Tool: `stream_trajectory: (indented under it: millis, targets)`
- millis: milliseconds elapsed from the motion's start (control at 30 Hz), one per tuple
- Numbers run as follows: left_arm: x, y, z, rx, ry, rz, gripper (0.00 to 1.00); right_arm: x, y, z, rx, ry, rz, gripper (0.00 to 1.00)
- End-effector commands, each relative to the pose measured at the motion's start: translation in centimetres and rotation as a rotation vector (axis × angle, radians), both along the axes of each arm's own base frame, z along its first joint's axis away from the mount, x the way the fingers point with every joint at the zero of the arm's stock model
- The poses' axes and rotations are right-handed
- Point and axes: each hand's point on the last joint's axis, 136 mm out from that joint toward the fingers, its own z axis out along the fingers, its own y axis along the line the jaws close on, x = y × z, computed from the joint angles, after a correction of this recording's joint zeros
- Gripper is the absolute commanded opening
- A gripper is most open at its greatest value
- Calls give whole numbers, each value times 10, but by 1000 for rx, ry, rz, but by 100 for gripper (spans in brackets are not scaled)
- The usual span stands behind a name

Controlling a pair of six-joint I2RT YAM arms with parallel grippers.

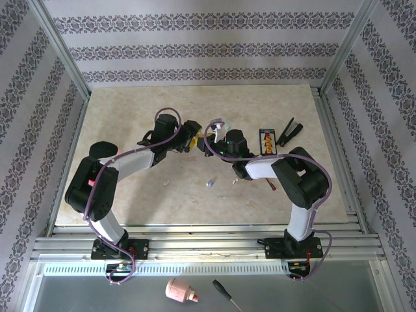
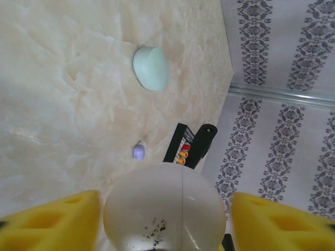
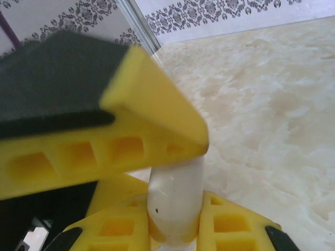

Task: Insert wireless bluetooth earbuds into charging case

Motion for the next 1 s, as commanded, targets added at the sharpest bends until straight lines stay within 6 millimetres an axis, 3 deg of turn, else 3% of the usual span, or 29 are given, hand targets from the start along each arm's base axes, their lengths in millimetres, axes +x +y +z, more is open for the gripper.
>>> stream_trajectory:
  millis: [0, 100, 300, 467, 567, 700, 867, 967]
  targets:
    - [-4, 0, 25, 13, -82, -3, 90, -9, -1, 20, -7, -75, 28, 14]
    - [-7, 8, 34, 93, -116, -14, 100, -13, -6, 22, -18, -84, 27, 14]
    - [-11, 40, 75, 368, -328, -6, 100, -24, -24, 33, -7, -85, 35, 14]
    - [-21, 49, 88, 717, -612, -208, 99, -38, -37, 49, 27, -89, 110, 14]
    - [-40, 37, 88, 860, -844, -417, 99, -47, -45, 61, 35, -96, 162, 13]
    - [-76, 13, 87, 852, -1077, -674, 99, -68, -53, 83, 59, -110, 263, 13]
    - [-130, -19, 102, 617, -1326, -903, 99, -103, -55, 115, 76, -107, 425, 9]
    - [-145, -28, 118, 489, -1403, -918, 100, -123, -53, 129, 58, -118, 502, 8]
